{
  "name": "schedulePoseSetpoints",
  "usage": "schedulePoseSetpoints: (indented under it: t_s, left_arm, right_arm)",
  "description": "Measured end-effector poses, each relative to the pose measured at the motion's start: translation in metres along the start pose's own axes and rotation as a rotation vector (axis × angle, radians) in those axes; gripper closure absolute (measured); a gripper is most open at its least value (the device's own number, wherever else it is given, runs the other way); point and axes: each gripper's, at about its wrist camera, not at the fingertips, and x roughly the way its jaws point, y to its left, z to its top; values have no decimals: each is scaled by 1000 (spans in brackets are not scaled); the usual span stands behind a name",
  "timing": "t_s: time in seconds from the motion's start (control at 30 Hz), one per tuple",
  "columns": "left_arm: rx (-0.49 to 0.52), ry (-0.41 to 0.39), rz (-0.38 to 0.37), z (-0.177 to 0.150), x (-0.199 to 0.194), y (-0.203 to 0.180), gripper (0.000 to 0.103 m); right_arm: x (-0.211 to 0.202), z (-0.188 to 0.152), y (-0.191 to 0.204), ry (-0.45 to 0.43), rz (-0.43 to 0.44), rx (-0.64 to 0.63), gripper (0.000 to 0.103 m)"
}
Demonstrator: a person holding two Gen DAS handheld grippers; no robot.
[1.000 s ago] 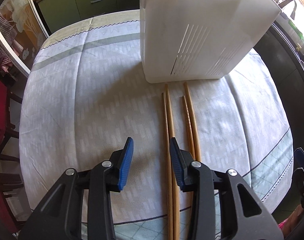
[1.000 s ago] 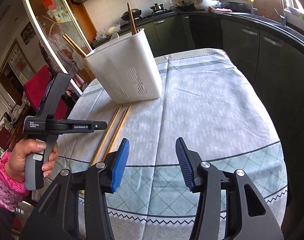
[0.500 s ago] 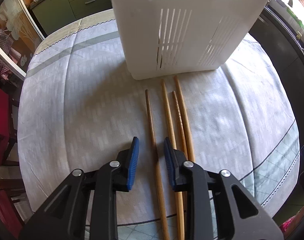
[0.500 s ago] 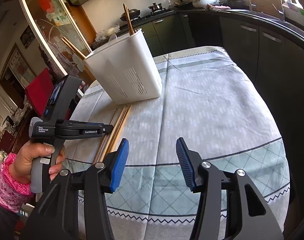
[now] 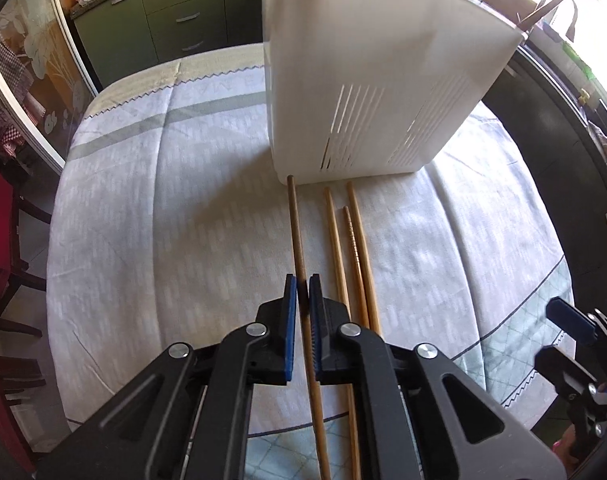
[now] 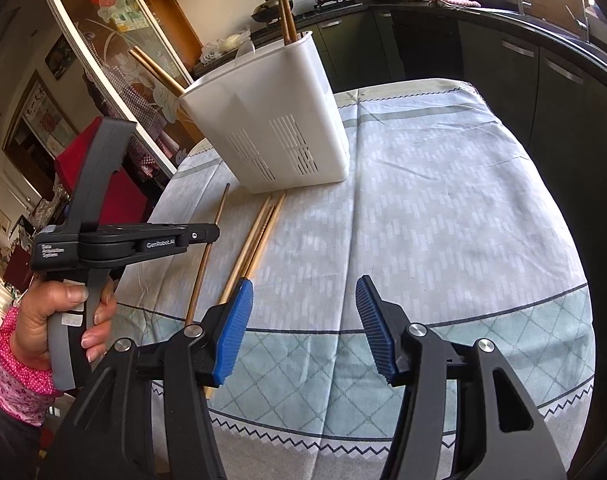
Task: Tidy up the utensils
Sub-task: 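Lower the right tool onto a wooden chopstick and close while the left tool holds its chopstick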
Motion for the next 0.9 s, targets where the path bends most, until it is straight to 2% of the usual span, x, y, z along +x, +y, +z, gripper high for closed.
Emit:
schedulePoseSetpoints:
  t_s: [0.17,0.3,0.4,0.47,0.53,0.77,0.9]
  left_arm:
    - [0,-175,-49,-20,-55,11,97]
    - [16,-344,-40,-39,-100,14,97]
    - [46,-417,-32,-51,-122,12,97]
    - [53,-423,-33,-55,-127,11,97]
    - [51,-394,-49,-54,-125,15,97]
    - [26,-317,-71,-60,-106,27,97]
    - [18,-287,-76,-61,-98,31,97]
  right_arm:
    - [31,18,15,66,24,-9,49]
    - [62,37,24,126,22,-7,50]
    - [88,46,28,196,13,5,57]
    - [104,49,29,234,2,10,65]
    - [115,52,30,258,-11,19,70]
    - [140,56,42,288,-74,1,74]
    - [148,55,52,291,-139,-29,77]
